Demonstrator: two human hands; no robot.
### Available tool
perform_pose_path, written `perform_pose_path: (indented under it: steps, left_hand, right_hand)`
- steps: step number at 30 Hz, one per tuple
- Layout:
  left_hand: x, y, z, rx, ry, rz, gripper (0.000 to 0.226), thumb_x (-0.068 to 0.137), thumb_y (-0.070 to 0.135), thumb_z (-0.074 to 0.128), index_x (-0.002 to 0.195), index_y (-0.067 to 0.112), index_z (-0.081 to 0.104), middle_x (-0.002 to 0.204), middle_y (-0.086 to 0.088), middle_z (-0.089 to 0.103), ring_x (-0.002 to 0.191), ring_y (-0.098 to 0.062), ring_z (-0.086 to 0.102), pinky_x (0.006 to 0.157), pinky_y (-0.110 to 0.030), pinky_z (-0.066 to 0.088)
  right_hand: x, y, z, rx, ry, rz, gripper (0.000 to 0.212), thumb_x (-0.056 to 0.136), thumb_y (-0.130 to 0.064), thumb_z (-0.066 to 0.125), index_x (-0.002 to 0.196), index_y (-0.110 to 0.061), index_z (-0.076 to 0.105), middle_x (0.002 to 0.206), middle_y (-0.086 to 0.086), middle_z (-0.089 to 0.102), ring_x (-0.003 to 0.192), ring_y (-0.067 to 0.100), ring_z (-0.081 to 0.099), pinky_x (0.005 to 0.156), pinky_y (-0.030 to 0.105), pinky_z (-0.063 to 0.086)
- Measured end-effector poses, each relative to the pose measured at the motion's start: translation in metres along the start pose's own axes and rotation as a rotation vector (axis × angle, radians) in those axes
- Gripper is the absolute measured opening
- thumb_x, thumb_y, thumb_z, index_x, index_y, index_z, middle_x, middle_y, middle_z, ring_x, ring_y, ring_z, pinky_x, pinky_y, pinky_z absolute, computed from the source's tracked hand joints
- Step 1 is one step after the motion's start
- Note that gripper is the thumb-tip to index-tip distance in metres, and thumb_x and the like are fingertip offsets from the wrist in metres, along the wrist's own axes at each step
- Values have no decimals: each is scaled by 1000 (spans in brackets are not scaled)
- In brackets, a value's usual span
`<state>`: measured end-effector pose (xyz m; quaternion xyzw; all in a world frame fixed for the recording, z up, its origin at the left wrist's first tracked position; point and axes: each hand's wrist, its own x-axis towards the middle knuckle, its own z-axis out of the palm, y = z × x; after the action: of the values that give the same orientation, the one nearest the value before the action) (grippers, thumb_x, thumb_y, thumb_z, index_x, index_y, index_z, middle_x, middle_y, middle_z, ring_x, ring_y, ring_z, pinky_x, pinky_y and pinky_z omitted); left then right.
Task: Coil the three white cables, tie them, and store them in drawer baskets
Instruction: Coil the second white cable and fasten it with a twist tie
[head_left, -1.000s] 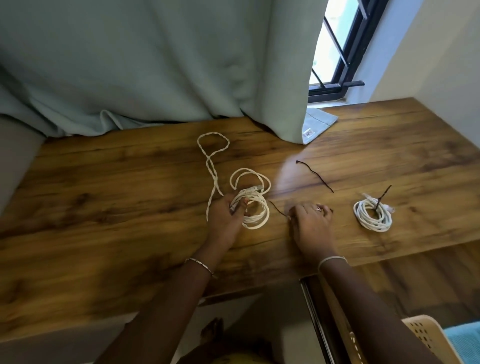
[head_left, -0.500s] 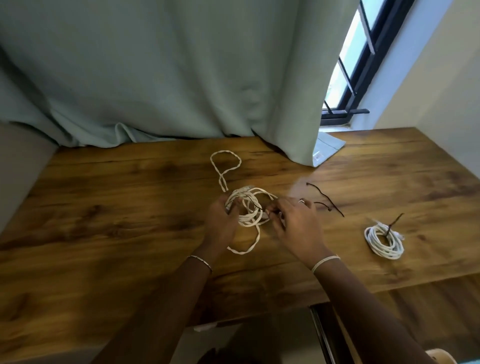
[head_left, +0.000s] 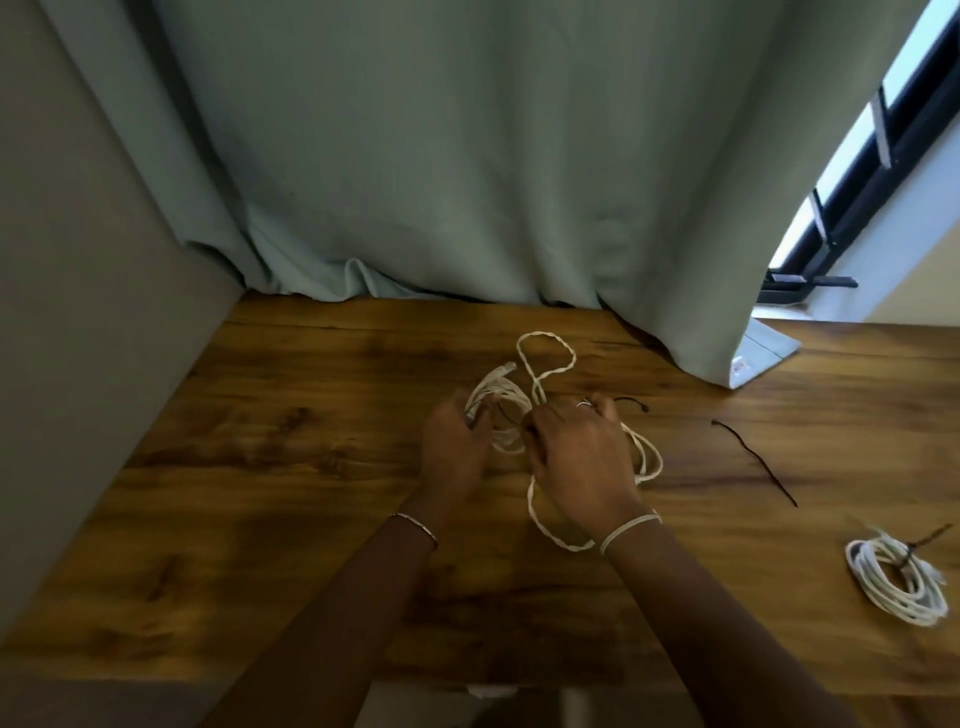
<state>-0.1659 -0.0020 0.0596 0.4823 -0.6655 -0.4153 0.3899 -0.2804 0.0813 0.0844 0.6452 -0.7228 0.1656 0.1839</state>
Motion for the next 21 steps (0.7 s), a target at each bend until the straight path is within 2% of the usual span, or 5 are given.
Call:
perform_pose_path:
  steps: [6, 12, 15, 17, 21]
  left_hand:
    - [0, -2, -26, -64, -65, 110, 21, 95, 24, 55, 112, 16, 66, 92, 11, 65, 83, -4, 62, 65, -3, 41]
    - [13, -15, -48, -123, -141, 80, 34, 97, 13, 50, 129, 23, 56, 108, 16, 58, 98, -1, 57, 79, -6, 42]
    - [19, -25, -51, -199, -162, 57, 32, 98, 17, 48, 117, 42, 56, 112, 11, 65, 103, -8, 62, 87, -22, 49]
    - [21, -25, -53, -234, -138, 30, 20, 99, 28, 46, 101, 42, 61, 99, 6, 70, 91, -11, 67, 80, -30, 54]
    - [25, -24, -54, -306, -62, -5, 22, 97, 38, 45, 98, 30, 66, 89, 8, 71, 85, -8, 67, 72, -23, 52]
  right_hand:
    - [25, -37, 8, -30, 47, -38, 11, 70, -20, 74, 71, -20, 62, 68, -3, 64, 66, 20, 62, 78, 36, 32]
    - [37, -63, 16, -54, 95, -36, 8, 70, -21, 73, 74, -21, 66, 73, -3, 68, 69, 18, 64, 80, 34, 30]
    - [43, -71, 21, -55, 146, -49, 10, 69, -20, 73, 75, -19, 66, 73, -3, 67, 69, 18, 64, 80, 34, 31]
    - [44, -75, 24, -55, 163, -78, 8, 69, -20, 71, 76, -18, 67, 73, -3, 67, 70, 18, 64, 80, 35, 32]
    - [48, -79, 31, -49, 180, -149, 6, 72, -17, 68, 77, -17, 66, 72, -2, 66, 68, 19, 63, 81, 36, 33]
